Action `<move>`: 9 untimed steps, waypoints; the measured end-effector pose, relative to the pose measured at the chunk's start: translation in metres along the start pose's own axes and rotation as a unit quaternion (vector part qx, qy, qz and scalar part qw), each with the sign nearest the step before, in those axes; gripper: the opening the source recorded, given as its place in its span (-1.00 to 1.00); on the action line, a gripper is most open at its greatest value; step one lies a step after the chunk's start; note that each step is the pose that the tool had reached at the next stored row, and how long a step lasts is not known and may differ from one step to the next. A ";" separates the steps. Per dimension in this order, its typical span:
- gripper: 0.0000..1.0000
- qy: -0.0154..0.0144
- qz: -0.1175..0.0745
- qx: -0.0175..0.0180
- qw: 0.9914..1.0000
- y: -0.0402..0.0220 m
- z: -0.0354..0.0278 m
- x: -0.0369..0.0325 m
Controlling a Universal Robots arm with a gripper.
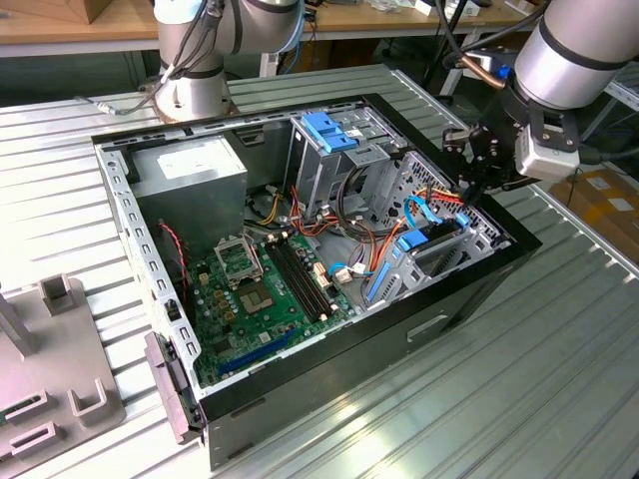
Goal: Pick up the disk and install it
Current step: 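Insert the second disk wire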
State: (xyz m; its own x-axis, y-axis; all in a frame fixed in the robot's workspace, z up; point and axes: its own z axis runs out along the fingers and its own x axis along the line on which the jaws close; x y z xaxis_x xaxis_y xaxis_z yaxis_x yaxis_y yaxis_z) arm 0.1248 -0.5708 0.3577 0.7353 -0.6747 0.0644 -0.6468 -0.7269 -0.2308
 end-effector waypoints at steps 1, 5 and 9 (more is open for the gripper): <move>-0.67 0.002 0.000 0.002 1.000 0.0029 -0.0009 -0.0033; -0.67 0.007 -0.001 0.007 1.000 0.0134 -0.0042 -0.0153; -0.67 0.015 0.027 0.005 1.000 0.0158 -0.0046 -0.0180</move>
State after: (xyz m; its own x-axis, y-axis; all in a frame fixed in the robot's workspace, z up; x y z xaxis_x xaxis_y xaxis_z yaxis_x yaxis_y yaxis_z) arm 0.1004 -0.5708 0.3573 0.6935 -0.7159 0.0804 -0.6825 -0.6887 -0.2447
